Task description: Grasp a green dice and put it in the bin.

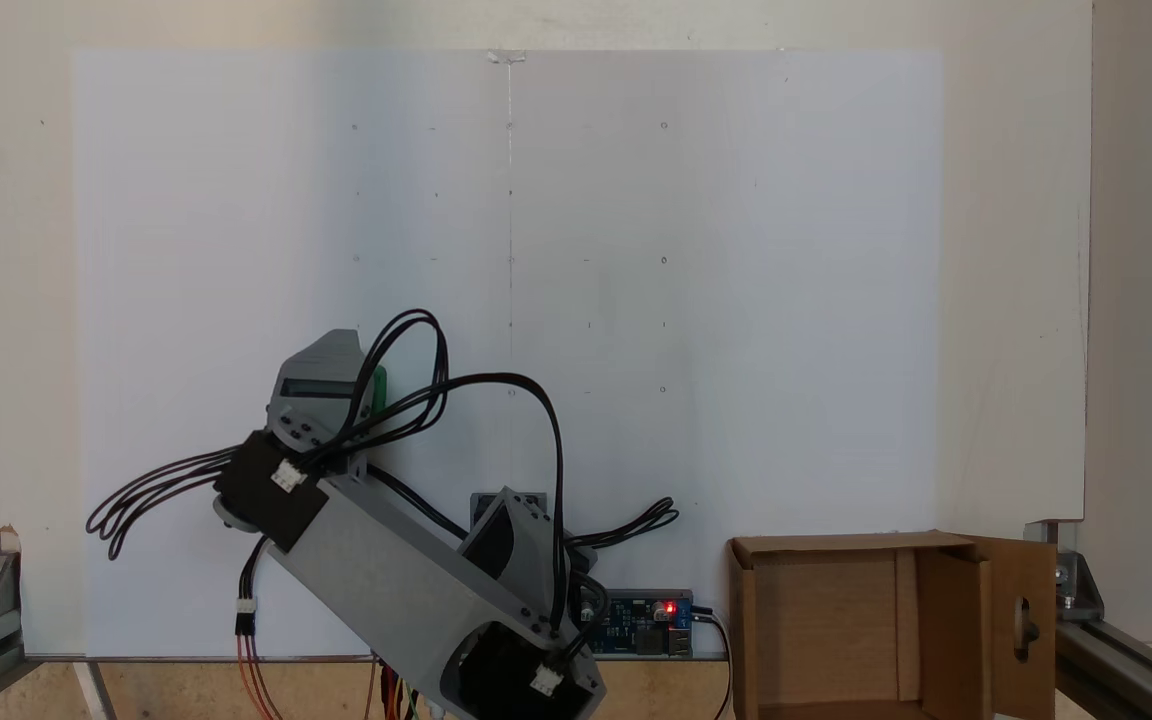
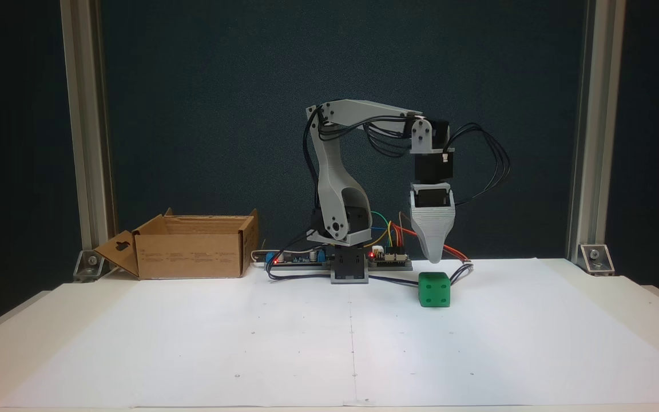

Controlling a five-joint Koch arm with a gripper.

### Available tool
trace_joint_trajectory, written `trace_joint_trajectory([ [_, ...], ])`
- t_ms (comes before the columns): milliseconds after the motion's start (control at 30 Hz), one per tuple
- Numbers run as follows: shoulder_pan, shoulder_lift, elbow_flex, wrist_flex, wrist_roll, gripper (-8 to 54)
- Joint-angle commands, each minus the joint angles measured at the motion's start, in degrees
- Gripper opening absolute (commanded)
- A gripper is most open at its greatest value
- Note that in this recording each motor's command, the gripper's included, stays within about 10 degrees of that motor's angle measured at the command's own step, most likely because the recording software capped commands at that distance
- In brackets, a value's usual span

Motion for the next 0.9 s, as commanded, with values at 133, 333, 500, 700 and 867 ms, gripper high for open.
trace_joint_trajectory([
  [133,-0.97,0.97,-0.26,-0.26,4.57,43.2],
  [333,-1.05,0.97,0.44,-0.97,4.66,43.2],
  [500,-1.58,0.97,3.6,-5.45,6.15,43.2],
  [700,-1.67,0.88,4.92,-7.82,6.59,43.2],
  [867,-1.67,-0.09,5.8,-10.81,6.94,43.2],
])
